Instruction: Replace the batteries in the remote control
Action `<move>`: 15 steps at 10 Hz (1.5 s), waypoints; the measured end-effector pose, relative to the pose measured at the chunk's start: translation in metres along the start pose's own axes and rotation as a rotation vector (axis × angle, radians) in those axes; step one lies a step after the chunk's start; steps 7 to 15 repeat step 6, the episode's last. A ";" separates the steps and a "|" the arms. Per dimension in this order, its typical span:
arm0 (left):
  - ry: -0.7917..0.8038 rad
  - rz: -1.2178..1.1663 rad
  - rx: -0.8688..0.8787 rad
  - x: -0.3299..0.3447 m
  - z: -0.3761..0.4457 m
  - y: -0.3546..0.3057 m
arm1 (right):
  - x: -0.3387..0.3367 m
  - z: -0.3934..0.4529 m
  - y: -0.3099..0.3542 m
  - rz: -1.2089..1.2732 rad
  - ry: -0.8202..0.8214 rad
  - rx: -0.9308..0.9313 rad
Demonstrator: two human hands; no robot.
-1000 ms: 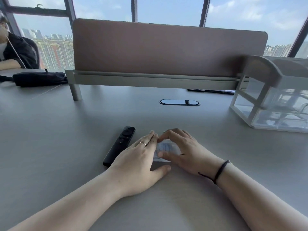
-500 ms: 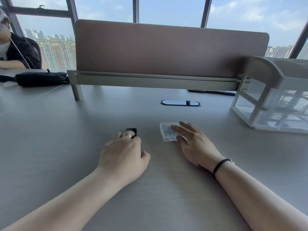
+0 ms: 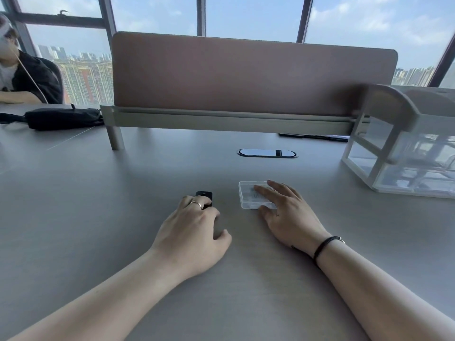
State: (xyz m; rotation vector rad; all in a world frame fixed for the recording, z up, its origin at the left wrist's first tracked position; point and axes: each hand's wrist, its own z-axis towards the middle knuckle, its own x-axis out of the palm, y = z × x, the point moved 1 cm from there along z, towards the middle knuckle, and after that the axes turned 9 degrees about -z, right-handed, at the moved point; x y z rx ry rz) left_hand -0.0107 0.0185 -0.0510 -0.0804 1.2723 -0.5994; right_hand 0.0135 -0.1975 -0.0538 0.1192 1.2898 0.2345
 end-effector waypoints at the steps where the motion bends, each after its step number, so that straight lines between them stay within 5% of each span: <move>1: -0.012 -0.015 0.010 0.001 0.000 0.002 | -0.001 0.000 0.001 -0.006 -0.001 -0.002; 5: -0.153 -0.114 0.042 -0.004 0.003 -0.001 | -0.003 -0.002 0.003 -0.009 0.016 0.011; 6: -0.233 -0.231 -0.082 -0.012 0.012 0.009 | -0.005 -0.003 0.003 -0.013 -0.024 0.010; 15: -0.233 -0.231 -0.082 -0.012 0.012 0.009 | -0.005 -0.003 0.003 -0.013 -0.024 0.010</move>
